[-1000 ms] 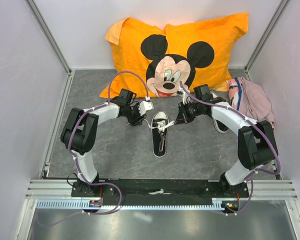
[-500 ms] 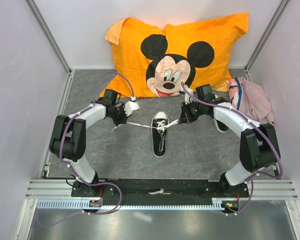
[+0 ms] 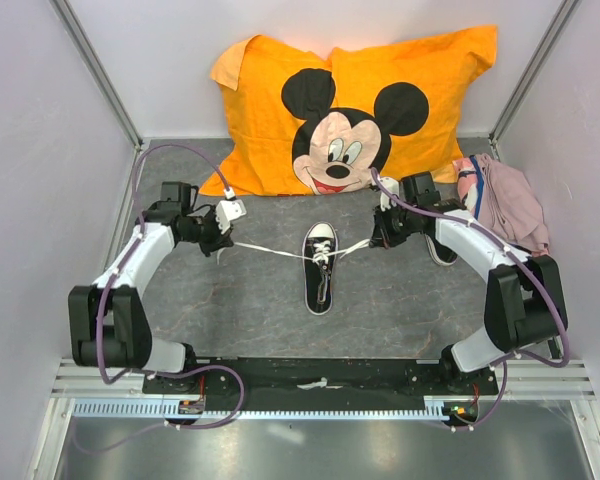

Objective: Tie the shoes

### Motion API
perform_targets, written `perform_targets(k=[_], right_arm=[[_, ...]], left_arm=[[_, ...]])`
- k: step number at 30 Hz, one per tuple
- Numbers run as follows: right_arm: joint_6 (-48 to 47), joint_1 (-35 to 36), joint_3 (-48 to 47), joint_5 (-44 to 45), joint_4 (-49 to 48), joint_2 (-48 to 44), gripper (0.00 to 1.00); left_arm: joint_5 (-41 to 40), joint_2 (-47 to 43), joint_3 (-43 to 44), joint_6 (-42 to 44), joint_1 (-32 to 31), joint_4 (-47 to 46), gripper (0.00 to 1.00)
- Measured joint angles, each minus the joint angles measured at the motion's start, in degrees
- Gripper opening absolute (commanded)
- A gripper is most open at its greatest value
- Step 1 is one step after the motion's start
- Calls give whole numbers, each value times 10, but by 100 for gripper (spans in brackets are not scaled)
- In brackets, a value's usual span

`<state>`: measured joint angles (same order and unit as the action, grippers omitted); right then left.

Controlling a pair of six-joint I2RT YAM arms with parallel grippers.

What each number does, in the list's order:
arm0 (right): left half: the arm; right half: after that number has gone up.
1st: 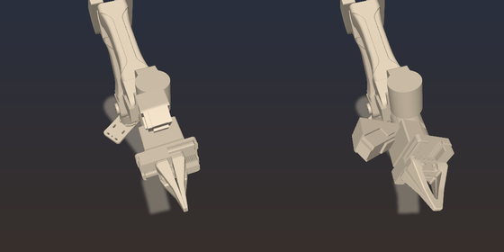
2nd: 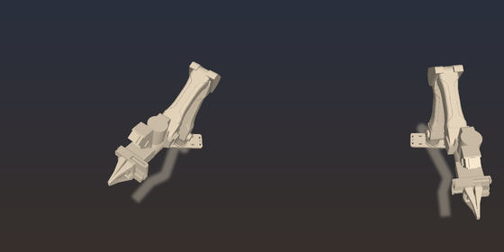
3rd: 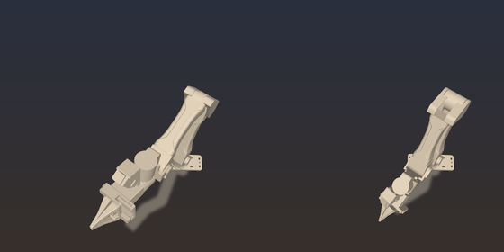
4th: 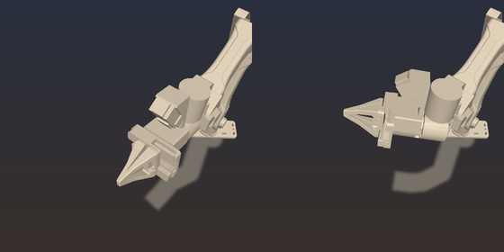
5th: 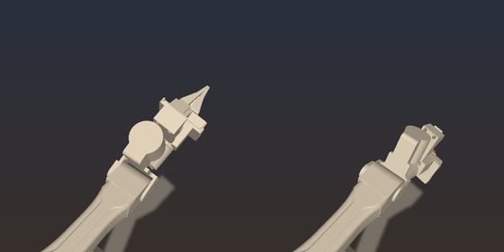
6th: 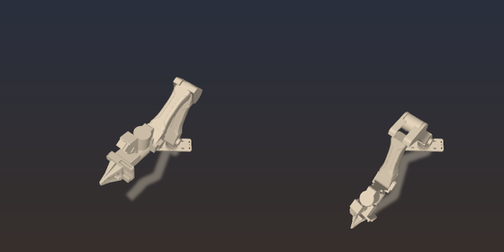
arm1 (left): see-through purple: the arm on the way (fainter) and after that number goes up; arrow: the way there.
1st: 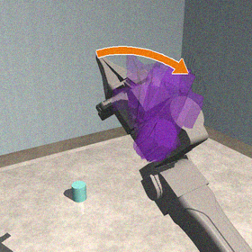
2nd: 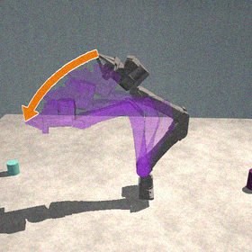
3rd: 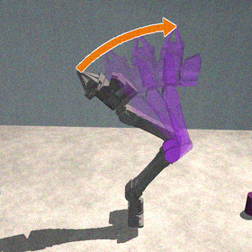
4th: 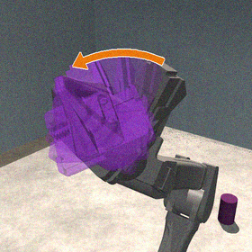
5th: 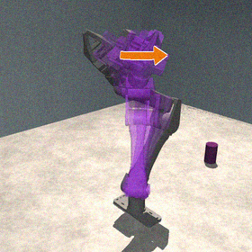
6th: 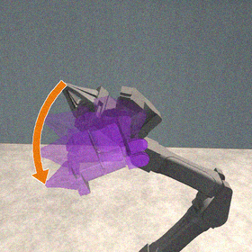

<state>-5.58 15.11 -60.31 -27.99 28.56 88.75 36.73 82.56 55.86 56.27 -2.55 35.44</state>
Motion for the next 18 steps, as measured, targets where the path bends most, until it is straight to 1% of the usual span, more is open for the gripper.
perform_targets(k=[6,8,15,18], right_arm=[[-2,-11,20,28,-2,-22,0],[-2,-13,26,38,-5,-29,0],[-1,-17,36,65,-18,-34,0],[3,-17,36,60,-27,-34,0]], left_arm=[[74,-84,-14,21,2,33,1],[88,-108,-20,21,2,36,2],[103,-121,-38,22,12,57,2],[126,-121,-31,20,-13,66,2]])
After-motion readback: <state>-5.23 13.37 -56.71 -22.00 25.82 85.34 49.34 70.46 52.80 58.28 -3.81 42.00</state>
